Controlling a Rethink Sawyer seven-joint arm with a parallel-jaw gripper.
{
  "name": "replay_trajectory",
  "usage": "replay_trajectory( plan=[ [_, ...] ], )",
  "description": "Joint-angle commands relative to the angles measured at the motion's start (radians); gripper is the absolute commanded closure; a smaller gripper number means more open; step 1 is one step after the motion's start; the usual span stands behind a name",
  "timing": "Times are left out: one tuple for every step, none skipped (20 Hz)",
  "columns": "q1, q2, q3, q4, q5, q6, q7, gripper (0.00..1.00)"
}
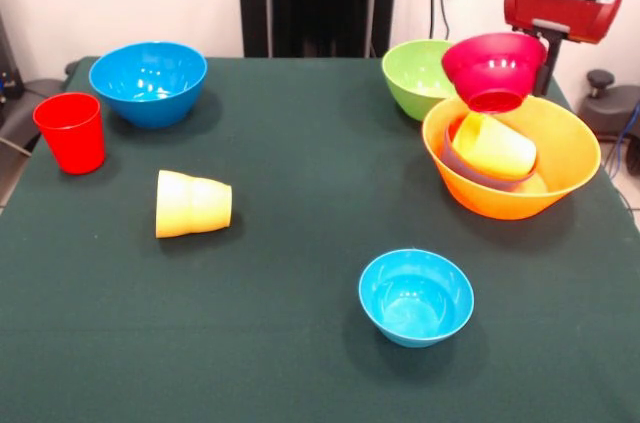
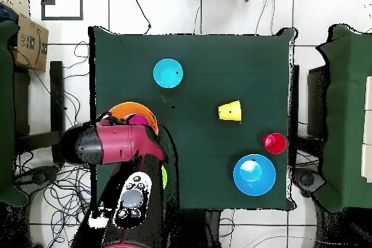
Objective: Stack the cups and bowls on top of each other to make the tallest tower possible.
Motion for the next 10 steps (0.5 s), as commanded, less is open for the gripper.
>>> replay_trajectory(
  plan=[
    [0.011,0.075,0.004,-0.069,0.053,0.096,0.177,1.00],
    [0.010,0.074,0.003,-0.068,0.055,0.097,0.170,1.00],
    [0.013,0.074,-0.002,-0.066,0.055,0.097,0.165,1.00],
    [0.020,0.076,-0.009,-0.066,0.063,0.099,0.161,0.00],
    [0.021,0.077,-0.012,-0.069,0.061,0.105,0.158,0.00],
    [0.022,0.078,-0.014,-0.071,0.059,0.110,0.155,0.00],
    [0.023,0.078,-0.016,-0.074,0.057,0.116,0.152,0.00],
    [0.024,0.079,-0.018,-0.074,0.059,0.119,0.150,0.00],
    [0.027,0.079,-0.022,-0.074,0.058,0.121,0.150,0.00],
    [0.028,0.080,-0.024,-0.074,0.058,0.122,0.149,0.00]
  ],
)
